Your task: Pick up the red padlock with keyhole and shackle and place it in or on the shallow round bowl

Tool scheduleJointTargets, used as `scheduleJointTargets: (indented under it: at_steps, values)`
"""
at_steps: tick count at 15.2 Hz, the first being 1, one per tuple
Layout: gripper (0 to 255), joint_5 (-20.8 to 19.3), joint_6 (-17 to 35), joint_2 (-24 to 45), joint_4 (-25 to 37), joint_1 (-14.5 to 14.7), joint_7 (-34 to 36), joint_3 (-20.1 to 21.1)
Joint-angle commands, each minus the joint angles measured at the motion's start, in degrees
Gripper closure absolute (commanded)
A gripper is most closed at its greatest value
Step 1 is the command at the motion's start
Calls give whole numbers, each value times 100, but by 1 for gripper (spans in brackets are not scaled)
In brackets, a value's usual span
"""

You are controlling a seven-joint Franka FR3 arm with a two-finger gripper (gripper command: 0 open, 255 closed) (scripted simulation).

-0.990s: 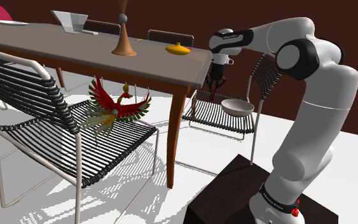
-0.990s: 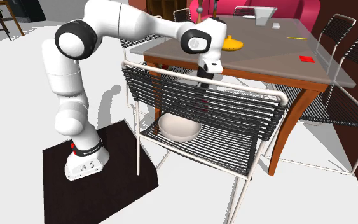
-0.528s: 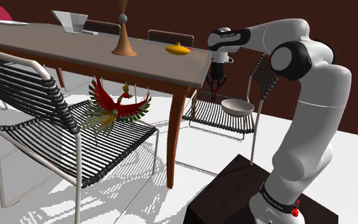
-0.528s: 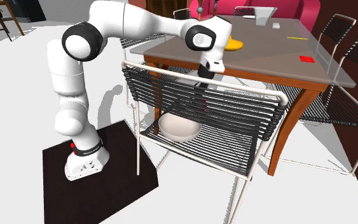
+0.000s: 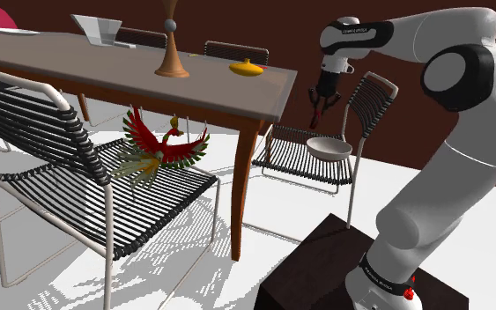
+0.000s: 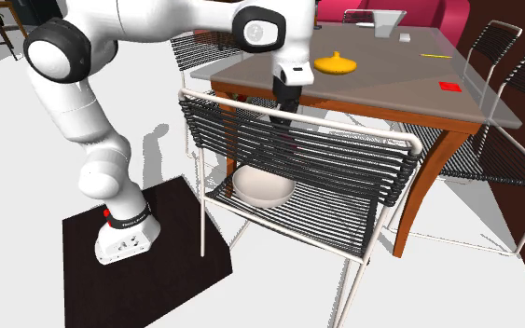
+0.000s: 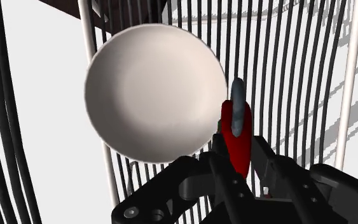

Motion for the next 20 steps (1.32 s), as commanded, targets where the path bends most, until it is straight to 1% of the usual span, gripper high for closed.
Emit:
scheduleJointTargets:
  at_steps: [1, 4, 5, 6, 8, 11, 13, 16, 17, 20]
  values:
    - [255, -81, -10, -347, -299, -83, -158, -84]
    - [255, -215, -57, -771, -669, -219, -406, -230]
    - [255, -164, -49, -605, -512, -169, -311, -178]
    - [0, -164, -49, -605, -512, -169, -311, -178]
    - [0, -946, 292, -610, -895, -67, 557, 221]
    - [0, -2090, 525, -354, -1277, 50, 1883, 735]
    - [0, -2824, 498, -30, -1410, 130, 2760, 1001]
    - [0, -3836, 212, 651, -1439, 287, 4009, 1244]
    - [0, -3873, 196, 682, -1436, 304, 4056, 1240]
    - [0, -3932, 405, 675, -1624, 259, 4081, 1164]
